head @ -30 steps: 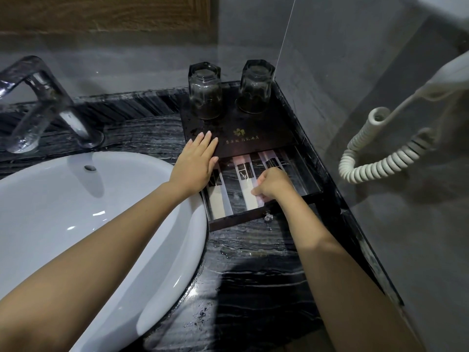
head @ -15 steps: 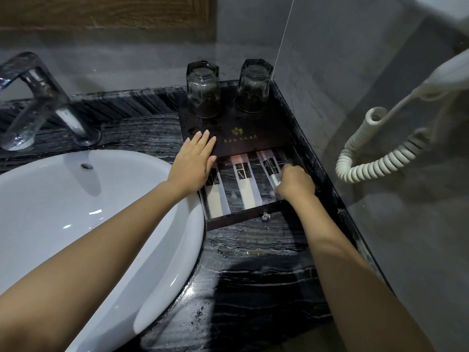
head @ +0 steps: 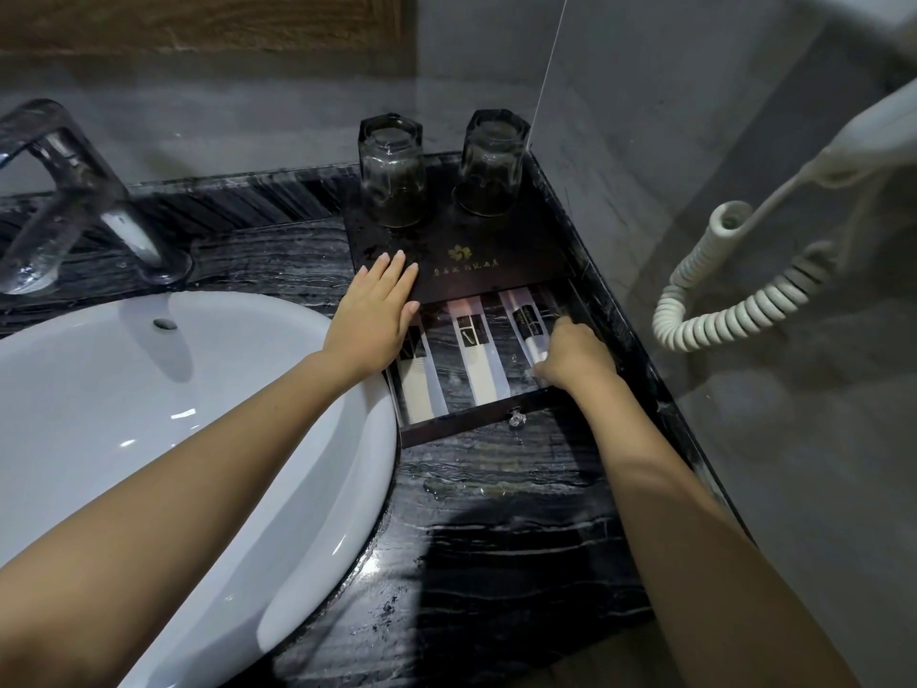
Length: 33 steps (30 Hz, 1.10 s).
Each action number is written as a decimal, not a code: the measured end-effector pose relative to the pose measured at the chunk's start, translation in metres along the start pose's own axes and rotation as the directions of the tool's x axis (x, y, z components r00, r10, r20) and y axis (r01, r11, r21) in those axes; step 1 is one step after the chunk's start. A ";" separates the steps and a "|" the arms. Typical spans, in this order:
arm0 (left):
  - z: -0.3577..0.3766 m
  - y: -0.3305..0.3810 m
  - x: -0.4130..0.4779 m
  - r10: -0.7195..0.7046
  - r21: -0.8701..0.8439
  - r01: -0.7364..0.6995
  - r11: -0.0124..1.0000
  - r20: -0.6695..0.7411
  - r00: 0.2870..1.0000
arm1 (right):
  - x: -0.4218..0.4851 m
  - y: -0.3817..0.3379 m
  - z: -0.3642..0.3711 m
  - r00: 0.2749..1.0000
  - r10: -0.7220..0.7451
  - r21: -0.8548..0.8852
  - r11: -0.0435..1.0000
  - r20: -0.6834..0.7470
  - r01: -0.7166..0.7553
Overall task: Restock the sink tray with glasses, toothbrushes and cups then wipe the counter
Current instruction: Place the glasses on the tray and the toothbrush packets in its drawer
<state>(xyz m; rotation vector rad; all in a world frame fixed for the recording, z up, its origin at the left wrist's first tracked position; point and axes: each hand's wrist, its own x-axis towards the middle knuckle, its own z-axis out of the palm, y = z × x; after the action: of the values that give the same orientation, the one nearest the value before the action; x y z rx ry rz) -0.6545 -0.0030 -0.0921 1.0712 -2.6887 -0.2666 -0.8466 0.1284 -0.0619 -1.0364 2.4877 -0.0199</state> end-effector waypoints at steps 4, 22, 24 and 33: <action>-0.001 0.000 0.000 0.005 0.020 -0.006 1.000 0.011 1.000 | -0.004 0.003 0.005 0.962 -0.211 -0.107 0.975 -0.171 0.195; -0.011 -0.003 0.008 -0.007 0.026 0.003 1.000 0.152 0.988 | -0.091 0.002 0.064 0.960 0.073 0.582 0.807 -0.271 0.103; -0.011 -0.003 0.007 -0.004 0.033 -0.001 0.999 0.163 0.987 | -0.086 0.000 0.067 0.947 0.092 0.598 0.793 -0.307 0.117; -0.013 -0.004 0.009 -0.022 -0.008 0.024 1.000 0.210 0.977 | -0.060 -0.010 0.067 0.925 0.055 0.630 0.748 -0.375 0.211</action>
<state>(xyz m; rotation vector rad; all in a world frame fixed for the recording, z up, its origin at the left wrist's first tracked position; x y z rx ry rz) -0.6546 -0.0131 -0.0792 1.1305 -2.8565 -0.4196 -0.7752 0.1718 -0.0970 -0.8608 2.4145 -1.1518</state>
